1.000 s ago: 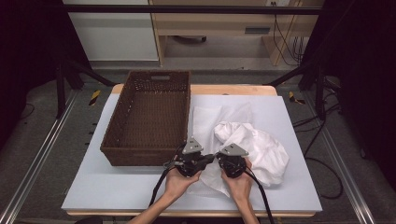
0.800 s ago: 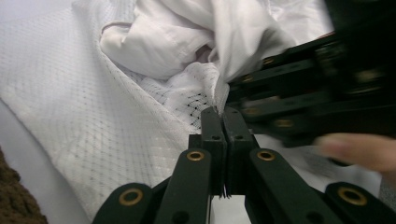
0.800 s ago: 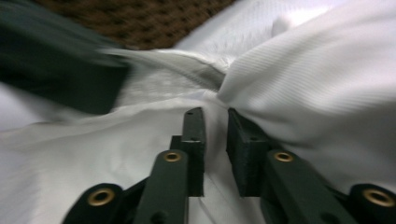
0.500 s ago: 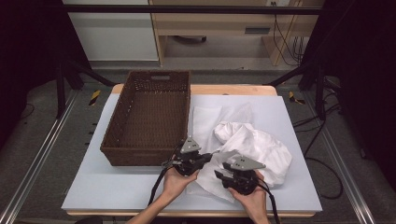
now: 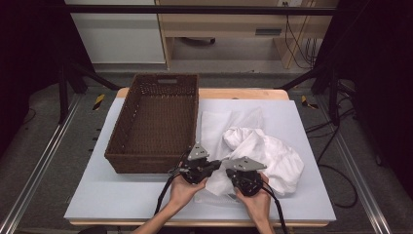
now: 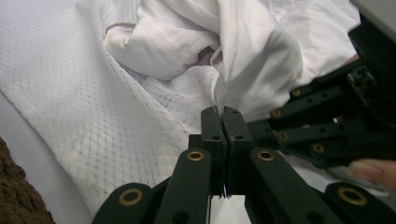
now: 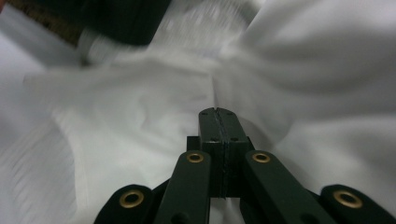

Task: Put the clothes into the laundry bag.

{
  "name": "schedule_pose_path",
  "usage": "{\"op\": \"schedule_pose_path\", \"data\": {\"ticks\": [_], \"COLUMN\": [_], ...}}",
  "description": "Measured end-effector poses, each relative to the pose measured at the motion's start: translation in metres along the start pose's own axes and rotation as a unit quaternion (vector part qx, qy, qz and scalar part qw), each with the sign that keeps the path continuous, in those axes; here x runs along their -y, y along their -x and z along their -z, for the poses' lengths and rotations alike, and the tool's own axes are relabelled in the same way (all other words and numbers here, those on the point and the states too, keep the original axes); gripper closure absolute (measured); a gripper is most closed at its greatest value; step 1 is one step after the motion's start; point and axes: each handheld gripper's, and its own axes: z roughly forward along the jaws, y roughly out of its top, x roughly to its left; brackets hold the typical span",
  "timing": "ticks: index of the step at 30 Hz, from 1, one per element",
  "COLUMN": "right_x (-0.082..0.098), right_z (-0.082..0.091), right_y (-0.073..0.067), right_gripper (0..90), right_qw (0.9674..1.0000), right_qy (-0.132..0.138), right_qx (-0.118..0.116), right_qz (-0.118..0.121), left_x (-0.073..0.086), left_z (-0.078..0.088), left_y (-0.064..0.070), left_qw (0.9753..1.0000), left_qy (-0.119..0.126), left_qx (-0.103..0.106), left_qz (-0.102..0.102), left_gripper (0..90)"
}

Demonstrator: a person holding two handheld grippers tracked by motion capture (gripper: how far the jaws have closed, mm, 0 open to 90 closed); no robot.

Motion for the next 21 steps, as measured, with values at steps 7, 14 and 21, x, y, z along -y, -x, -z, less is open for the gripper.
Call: {"op": "schedule_pose_path", "data": {"ticks": [7,14,21], "right_x": [-0.011,-0.008,0.0], "right_z": [-0.027,-0.022,0.044], "right_y": [0.013,0.013,0.019], "right_gripper": [90.0,85.8,63.4], "right_qw": [0.9981,0.9988,0.9957], "right_qy": [0.017,0.03,0.089], "right_qx": [0.058,0.037,-0.026], "right_qz": [-0.012,-0.006,0.01], "left_x": [0.0,0.002,0.003], "left_z": [0.0,-0.001,-0.002], "left_y": [0.003,-0.002,-0.003], "left_qw": [1.0,1.0,1.0], "left_qy": [-0.004,-0.003,-0.006], "left_qx": [0.0,0.0,-0.003], "left_qz": [-0.004,0.003,0.003], "left_gripper": [89.0,88.9,88.9]}}
